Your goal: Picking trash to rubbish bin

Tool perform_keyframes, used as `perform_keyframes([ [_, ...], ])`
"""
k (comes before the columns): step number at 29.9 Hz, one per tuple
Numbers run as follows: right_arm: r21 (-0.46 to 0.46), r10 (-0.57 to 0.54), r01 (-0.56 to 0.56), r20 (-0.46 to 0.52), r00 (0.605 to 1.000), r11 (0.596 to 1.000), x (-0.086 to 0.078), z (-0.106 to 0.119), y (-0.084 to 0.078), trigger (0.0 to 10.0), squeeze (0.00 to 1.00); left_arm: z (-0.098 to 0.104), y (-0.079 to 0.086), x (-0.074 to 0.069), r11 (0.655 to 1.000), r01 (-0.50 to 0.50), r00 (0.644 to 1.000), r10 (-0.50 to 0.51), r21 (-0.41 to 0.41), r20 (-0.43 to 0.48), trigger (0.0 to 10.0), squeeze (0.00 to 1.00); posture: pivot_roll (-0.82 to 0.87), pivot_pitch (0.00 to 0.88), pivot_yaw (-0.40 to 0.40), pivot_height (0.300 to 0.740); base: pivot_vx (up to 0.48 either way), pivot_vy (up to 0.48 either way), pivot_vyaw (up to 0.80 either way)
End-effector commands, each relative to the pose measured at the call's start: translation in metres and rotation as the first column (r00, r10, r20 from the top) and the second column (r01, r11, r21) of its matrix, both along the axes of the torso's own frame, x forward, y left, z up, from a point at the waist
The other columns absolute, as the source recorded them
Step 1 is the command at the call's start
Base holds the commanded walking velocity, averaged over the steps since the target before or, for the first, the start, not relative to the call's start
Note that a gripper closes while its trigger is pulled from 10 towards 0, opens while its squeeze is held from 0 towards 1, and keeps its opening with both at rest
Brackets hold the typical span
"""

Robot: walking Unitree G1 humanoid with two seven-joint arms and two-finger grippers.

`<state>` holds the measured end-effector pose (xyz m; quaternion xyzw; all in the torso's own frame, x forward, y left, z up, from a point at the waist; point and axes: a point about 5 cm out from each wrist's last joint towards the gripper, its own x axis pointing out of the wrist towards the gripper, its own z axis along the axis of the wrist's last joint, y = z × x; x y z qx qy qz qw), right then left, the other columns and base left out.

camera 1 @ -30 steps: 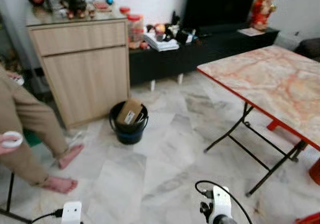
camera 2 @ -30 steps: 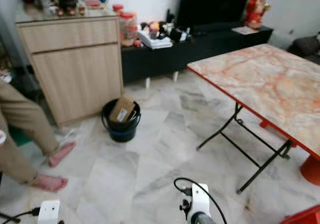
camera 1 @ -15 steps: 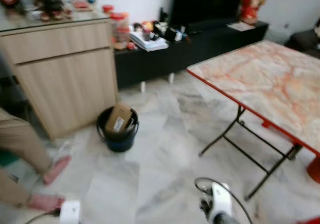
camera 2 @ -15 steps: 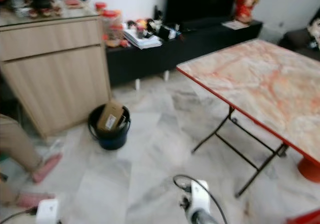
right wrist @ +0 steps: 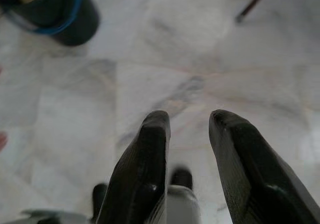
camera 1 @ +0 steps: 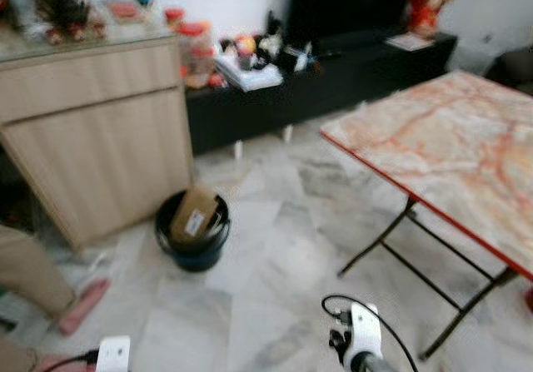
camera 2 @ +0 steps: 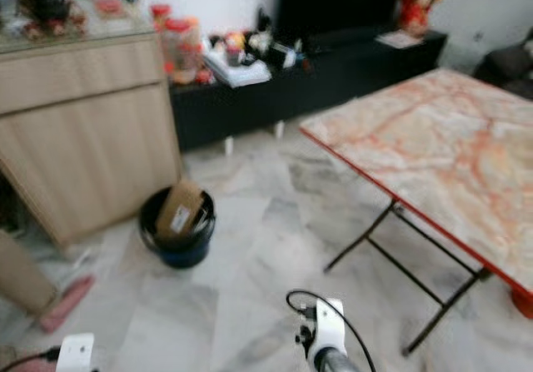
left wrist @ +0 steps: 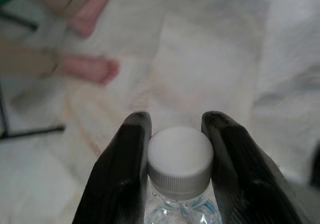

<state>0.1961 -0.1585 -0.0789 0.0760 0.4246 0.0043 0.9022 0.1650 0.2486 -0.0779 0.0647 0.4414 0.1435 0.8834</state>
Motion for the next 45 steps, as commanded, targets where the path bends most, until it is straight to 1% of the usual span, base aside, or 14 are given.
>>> perform_keyframes([
  [1,-0.016,-0.008,0.008,0.005,1.000,1.000,0.0021,0.0015,-0.0064,10.0,0.00,-0.0001,-0.0065,0.0033,1.000,0.012,1.000,-0.012,-0.014,0.013,10.0,0.00,-0.01,0.000,-0.064,0.740,0.480,0.000,0.00],
  [3,-0.026,0.013,-0.013,0.005,1.000,1.000,0.0017,0.0012,-0.0048,10.0,0.00,0.0000,-0.0059,0.0032,1.000,0.010,1.000,-0.010,-0.013,0.014,10.0,0.00,0.00,0.000,-0.066,0.740,0.480,0.000,0.00],
  [5,-0.028,0.012,-0.012,0.007,1.000,1.000,0.0018,0.0013,-0.0047,10.0,0.00,0.0001,-0.0054,0.0031,1.000,0.009,1.000,-0.009,-0.012,0.014,10.0,0.00,0.00,0.000,-0.066,0.740,0.480,0.000,0.00],
  [7,-0.033,0.028,-0.028,0.001,1.000,0.999,0.0018,0.0011,-0.0035,10.0,0.00,0.0004,-0.0041,0.0029,1.000,0.007,1.000,-0.006,-0.011,0.014,10.0,0.00,0.00,0.000,-0.065,0.740,0.480,0.000,0.80],
  [10,-0.025,0.019,-0.019,0.002,1.000,1.000,0.0017,0.0010,-0.0032,10.0,0.00,0.0003,-0.0037,0.0026,1.000,0.006,1.000,-0.006,-0.010,0.013,10.0,0.00,0.00,0.000,-0.065,0.740,0.480,0.000,0.74],
  [19,-0.019,0.014,-0.014,0.001,1.000,1.000,0.0022,0.0012,-0.0025,10.0,0.00,0.0006,-0.0040,0.0032,1.000,0.005,1.000,-0.005,-0.012,0.016,10.0,0.00,0.01,0.000,-0.065,0.740,0.480,0.000,0.00],
  [24,-0.024,0.033,-0.033,-0.001,0.999,0.999,0.0025,0.0012,-0.0013,10.0,0.00,0.0009,-0.0037,0.0039,1.000,0.004,1.000,-0.004,-0.014,0.018,10.0,0.00,0.01,0.000,-0.067,0.740,0.480,0.000,0.00],
  [26,-0.030,0.051,-0.051,-0.006,0.999,0.998,0.0019,0.0008,-0.0001,10.0,0.00,0.0010,-0.0036,0.0040,1.000,0.003,1.000,-0.003,-0.013,0.019,10.0,0.00,0.01,0.000,-0.067,0.740,0.480,0.000,0.80],
  [30,-0.027,0.044,-0.044,-0.006,0.999,0.999,0.0016,0.0006,0.0000,10.0,0.00,0.0010,-0.0035,0.0039,1.000,0.002,1.000,-0.002,-0.014,0.019,10.0,0.00,0.01,0.000,-0.067,0.740,0.480,0.000,0.80],
  [33,-0.020,0.030,-0.030,-0.004,1.000,0.999,0.0017,0.0007,-0.0003,10.0,0.00,0.0010,-0.0036,0.0039,1.000,0.002,1.000,-0.002,-0.014,0.019,10.0,0.00,0.01,0.000,-0.067,0.740,0.480,0.000,0.00],
  [45,-0.025,0.043,-0.043,-0.005,0.999,0.999,0.0018,0.0008,-0.0005,10.0,0.00,0.0008,-0.0041,0.0037,1.000,0.001,1.000,-0.001,-0.016,0.021,10.0,0.00,0.01,0.000,-0.070,0.740,0.480,0.000,0.00],
])
